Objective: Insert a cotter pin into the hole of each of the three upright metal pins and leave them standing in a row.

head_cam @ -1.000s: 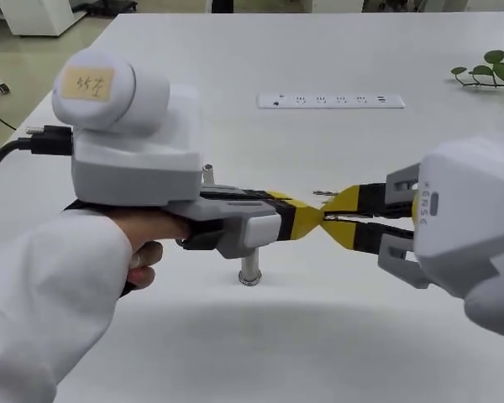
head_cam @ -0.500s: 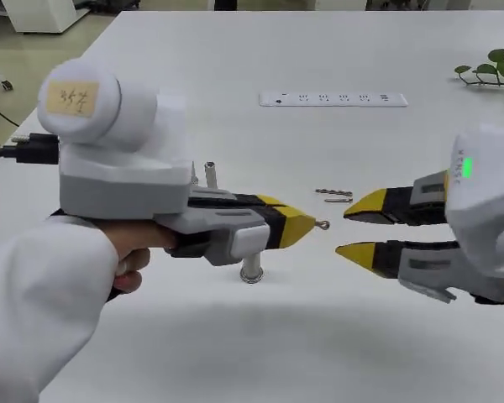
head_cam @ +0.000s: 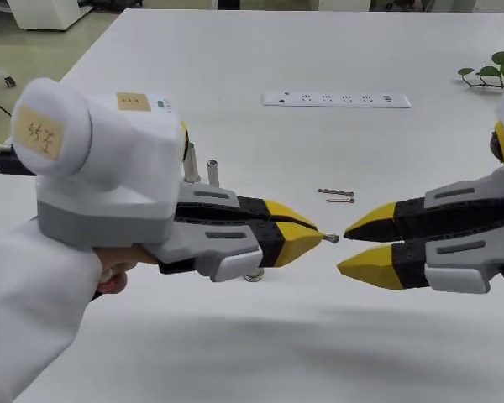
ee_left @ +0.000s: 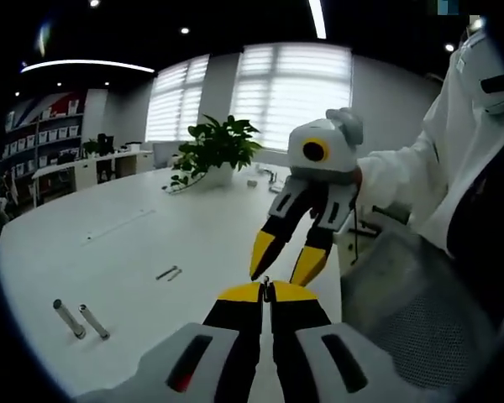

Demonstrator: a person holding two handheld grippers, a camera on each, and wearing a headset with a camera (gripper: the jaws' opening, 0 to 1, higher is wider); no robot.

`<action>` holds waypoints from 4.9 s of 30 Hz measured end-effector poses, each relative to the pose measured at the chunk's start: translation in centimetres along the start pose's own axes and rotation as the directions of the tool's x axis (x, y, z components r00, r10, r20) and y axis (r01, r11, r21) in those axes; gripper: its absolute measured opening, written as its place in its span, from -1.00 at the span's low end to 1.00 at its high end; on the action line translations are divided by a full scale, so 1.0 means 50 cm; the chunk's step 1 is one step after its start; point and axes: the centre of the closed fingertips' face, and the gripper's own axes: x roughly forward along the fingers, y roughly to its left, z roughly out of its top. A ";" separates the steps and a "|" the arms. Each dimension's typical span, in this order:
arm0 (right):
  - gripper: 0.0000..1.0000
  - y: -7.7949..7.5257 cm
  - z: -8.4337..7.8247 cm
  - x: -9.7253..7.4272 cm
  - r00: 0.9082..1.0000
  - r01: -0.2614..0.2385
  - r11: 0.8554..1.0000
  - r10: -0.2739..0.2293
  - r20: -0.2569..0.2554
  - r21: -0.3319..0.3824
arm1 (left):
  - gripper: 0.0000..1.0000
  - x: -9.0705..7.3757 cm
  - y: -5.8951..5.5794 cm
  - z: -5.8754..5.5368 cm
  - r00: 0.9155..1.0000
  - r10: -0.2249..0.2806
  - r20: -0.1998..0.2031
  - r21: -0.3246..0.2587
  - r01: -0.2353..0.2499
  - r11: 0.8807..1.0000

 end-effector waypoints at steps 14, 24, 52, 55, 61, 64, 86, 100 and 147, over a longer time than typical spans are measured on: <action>-1.00 0.030 0.006 0.010 0.998 -0.063 0.998 0.063 -0.001 -0.013 | -1.00 0.005 -0.025 -0.002 0.996 -0.078 -0.031 0.056 0.079 0.995; -1.00 0.054 0.000 0.006 0.993 -0.117 0.990 0.115 -0.031 -0.077 | -1.00 0.003 -0.036 -0.011 0.992 -0.113 -0.051 0.044 0.115 0.992; -1.00 -0.025 -0.054 0.017 0.989 -0.075 0.991 0.060 -0.136 -0.111 | -0.61 -0.017 0.076 -0.051 0.973 0.229 -0.036 -0.023 -0.230 0.973; -1.00 -0.045 -0.061 0.021 0.987 -0.062 0.992 0.045 -0.154 -0.110 | -0.53 -0.025 0.110 -0.067 0.942 0.331 -0.062 -0.019 -0.333 0.943; -1.00 -0.096 -0.074 0.041 0.978 -0.047 0.984 0.011 -0.207 -0.170 | -0.50 -0.021 0.133 -0.097 0.907 0.407 -0.111 0.005 -0.409 0.913; -1.00 -0.113 -0.073 0.054 0.975 -0.057 0.981 0.015 -0.221 -0.187 | -0.50 -0.020 0.140 -0.113 0.891 0.431 -0.141 0.011 -0.434 0.901; -1.00 -0.146 -0.077 0.116 0.951 -0.162 0.949 0.077 -0.300 -0.269 | -0.76 -0.018 0.170 -0.169 0.830 0.502 -0.243 -0.039 -0.526 0.850; -1.00 -0.134 -0.079 0.120 0.945 -0.194 0.939 0.102 -0.310 -0.283 | -0.80 -0.013 0.162 -0.172 0.874 0.418 -0.248 0.020 -0.426 0.904; -1.00 -0.112 -0.093 0.112 0.928 -0.260 0.911 0.145 -0.343 -0.319 | -0.76 0.003 0.126 -0.219 0.939 0.161 -0.303 0.054 -0.152 0.987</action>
